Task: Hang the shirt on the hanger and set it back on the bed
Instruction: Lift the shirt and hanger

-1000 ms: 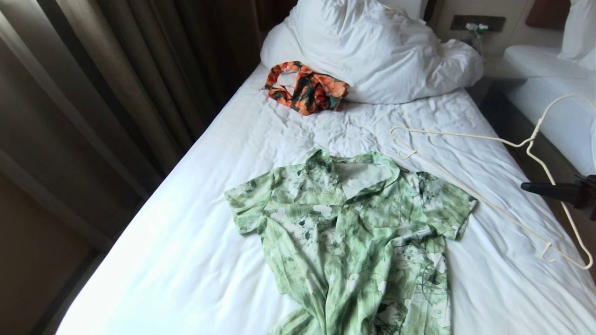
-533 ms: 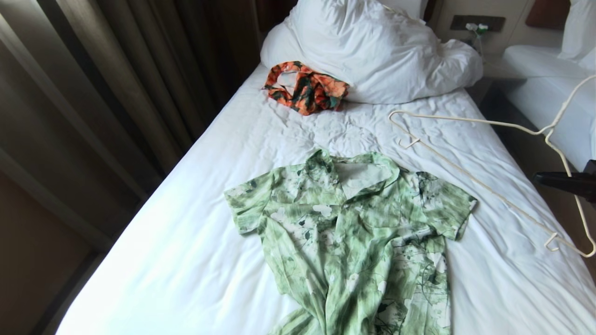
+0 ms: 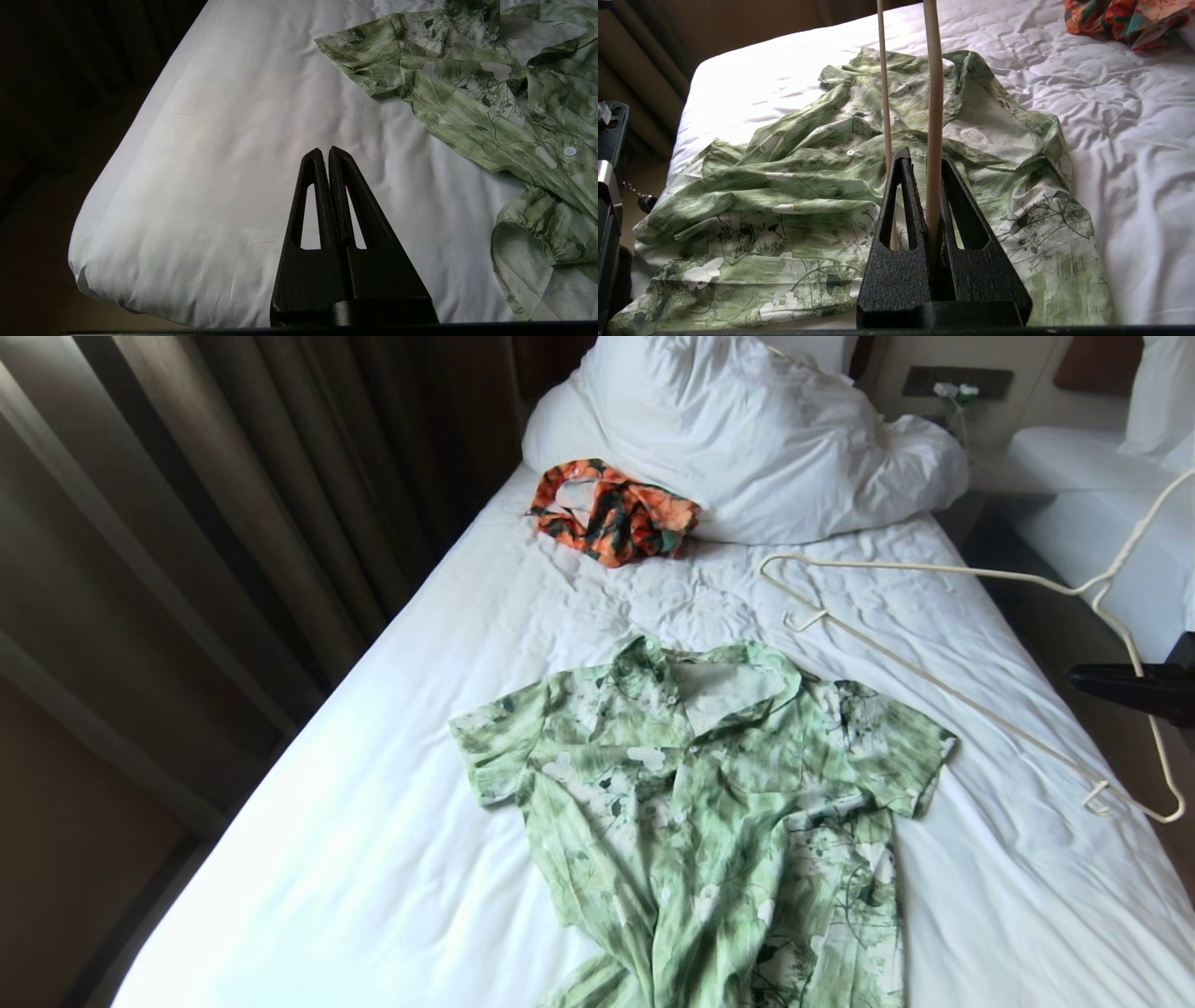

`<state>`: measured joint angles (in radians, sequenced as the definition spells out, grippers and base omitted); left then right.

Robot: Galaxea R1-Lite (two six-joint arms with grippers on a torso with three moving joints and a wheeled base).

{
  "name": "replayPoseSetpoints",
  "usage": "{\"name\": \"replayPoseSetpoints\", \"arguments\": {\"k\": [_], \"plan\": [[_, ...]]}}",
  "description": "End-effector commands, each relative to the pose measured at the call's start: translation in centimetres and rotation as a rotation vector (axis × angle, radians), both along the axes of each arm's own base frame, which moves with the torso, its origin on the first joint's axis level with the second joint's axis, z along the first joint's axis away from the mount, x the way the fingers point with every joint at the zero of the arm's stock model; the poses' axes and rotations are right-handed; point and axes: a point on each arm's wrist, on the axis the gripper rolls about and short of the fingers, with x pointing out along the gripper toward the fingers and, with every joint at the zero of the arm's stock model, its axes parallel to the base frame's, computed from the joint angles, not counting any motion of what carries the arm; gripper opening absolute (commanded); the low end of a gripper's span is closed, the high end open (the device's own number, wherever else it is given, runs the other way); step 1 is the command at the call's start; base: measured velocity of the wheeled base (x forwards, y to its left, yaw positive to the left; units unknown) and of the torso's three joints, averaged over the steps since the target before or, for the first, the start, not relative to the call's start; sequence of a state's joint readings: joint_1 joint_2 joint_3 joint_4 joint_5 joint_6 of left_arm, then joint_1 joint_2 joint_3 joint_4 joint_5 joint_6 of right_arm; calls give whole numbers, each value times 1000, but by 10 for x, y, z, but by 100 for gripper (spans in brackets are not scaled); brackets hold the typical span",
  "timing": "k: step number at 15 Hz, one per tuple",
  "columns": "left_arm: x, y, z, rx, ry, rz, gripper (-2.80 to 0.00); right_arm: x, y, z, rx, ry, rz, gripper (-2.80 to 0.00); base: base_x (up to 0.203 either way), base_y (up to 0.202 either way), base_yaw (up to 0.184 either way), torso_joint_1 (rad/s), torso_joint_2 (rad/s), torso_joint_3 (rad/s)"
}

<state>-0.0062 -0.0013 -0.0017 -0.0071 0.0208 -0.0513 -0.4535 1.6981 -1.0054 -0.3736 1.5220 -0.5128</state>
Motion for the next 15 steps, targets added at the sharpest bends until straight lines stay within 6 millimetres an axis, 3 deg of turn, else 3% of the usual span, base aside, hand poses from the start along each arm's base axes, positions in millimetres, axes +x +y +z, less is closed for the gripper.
{"name": "replayPoseSetpoints", "arguments": {"k": [1,8,12,15], "plan": [[0,0,0,-1,1,1,-280,0,8,4,-8,-23,31,-280,0,0,0,0,0,0],[0,0,0,-1,1,1,-280,16,39,3,-1,-10,149,-280,0,0,0,0,0,0],[0,0,0,-1,1,1,-280,14,56,-1,7,9,200,-280,0,0,0,0,0,0],[0,0,0,0,1,1,-280,-1,70,-10,20,46,234,-280,0,0,0,0,0,0]]}}
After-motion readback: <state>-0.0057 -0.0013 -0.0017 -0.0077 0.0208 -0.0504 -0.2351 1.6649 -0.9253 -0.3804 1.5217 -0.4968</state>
